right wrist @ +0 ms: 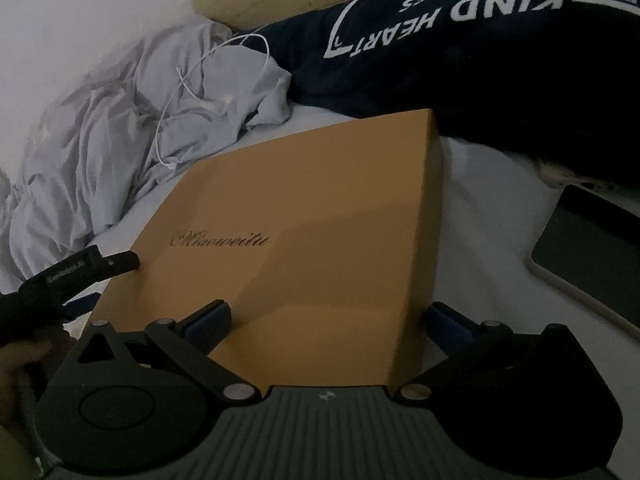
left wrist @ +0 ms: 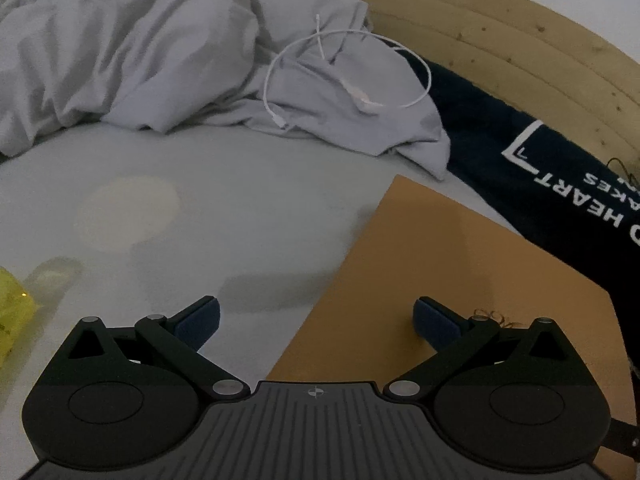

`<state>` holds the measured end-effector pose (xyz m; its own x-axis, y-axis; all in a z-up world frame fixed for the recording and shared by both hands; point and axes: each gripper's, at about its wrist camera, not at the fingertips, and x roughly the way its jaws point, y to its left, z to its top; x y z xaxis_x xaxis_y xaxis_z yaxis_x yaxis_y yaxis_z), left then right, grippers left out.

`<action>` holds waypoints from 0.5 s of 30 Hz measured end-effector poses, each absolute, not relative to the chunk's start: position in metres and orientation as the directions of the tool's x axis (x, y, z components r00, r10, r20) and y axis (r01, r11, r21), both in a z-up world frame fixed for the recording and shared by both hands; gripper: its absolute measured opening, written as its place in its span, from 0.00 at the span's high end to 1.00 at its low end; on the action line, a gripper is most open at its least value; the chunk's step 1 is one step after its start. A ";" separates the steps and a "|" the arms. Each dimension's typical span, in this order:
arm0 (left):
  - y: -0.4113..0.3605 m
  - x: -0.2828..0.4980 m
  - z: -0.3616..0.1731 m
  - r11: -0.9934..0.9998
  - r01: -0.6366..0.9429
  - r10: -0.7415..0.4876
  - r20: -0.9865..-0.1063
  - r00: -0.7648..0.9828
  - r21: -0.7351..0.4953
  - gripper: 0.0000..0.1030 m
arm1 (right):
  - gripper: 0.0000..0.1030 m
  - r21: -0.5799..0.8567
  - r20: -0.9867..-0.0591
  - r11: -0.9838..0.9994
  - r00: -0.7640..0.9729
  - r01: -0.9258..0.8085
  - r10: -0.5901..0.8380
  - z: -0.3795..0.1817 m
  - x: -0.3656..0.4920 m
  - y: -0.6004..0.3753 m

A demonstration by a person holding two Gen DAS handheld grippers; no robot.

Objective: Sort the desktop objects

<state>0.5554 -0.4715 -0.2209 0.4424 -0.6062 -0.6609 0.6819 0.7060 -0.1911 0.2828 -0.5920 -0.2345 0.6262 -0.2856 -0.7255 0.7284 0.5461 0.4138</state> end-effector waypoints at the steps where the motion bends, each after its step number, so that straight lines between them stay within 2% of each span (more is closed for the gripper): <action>1: -0.473 0.556 -0.221 0.704 0.682 -0.610 -0.661 0.437 -0.198 0.00 | 0.00 0.414 -0.726 0.544 0.625 0.730 -0.287 -0.235 0.283 -0.592; 15: -0.501 0.555 -0.229 0.633 0.728 -0.666 -0.665 0.337 -0.265 0.00 | 0.00 0.373 -0.709 0.570 0.621 0.733 -0.335 -0.234 0.287 -0.594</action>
<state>0.5546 -0.5006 -0.2285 0.3374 -0.6665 -0.6648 0.7279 0.6325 -0.2648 0.2872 -0.5935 -0.2336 0.6208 -0.3345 -0.7090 0.7326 0.5695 0.3727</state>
